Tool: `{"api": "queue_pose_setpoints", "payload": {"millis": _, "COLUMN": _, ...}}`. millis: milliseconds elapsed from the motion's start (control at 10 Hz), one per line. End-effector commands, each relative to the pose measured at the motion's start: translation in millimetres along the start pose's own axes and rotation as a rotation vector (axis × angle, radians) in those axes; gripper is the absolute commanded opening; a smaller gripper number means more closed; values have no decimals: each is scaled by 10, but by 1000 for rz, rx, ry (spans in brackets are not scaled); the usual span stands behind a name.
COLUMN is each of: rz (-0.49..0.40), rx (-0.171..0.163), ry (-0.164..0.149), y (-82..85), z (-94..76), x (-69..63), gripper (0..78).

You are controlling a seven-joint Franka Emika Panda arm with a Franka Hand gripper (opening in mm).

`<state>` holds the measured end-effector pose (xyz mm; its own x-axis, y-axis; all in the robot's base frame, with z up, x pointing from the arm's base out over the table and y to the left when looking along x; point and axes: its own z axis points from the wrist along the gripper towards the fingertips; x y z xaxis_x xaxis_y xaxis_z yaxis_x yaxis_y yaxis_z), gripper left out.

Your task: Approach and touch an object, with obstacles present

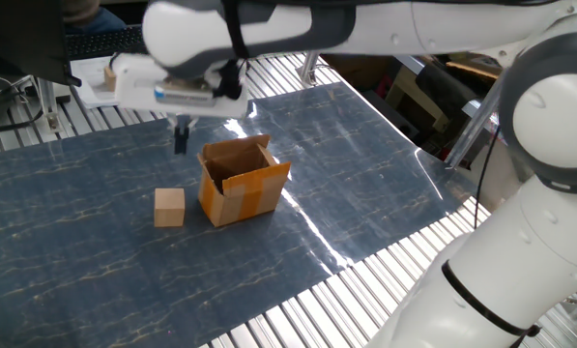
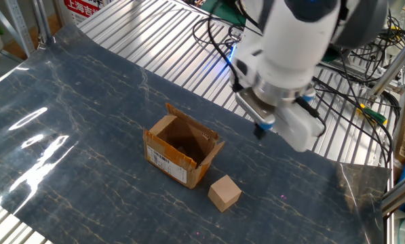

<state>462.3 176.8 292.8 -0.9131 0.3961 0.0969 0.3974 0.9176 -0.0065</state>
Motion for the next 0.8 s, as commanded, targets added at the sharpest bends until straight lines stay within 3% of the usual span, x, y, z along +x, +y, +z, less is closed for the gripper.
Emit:
{"api": "queue_pose_setpoints", "payload": {"millis": 100, "rz": 19, "rx": -8, "ry": -8, "y": 73, "z": 194, "x": 84, "gripper": 0}}
{"api": "queue_pose_setpoints", "payload": {"millis": 500, "rz": 23, "rx": -7, "ry": -20, "y": 79, "z": 229, "x": 90, "gripper": 0}}
{"api": "queue_pose_setpoints", "payload": {"millis": 600, "rz": 30, "rx": 23, "ry": -35, "y": 79, "z": 229, "x": 90, "gripper": 0}}
{"api": "queue_pose_setpoints", "payload": {"millis": 700, "rz": 35, "rx": 34, "ry": -30, "y": 79, "z": 229, "x": 90, "gripper": 0}}
{"api": "queue_pose_setpoints", "payload": {"millis": 800, "rz": 31, "rx": 24, "ry": -24, "y": 79, "z": 229, "x": 90, "gripper": 0}}
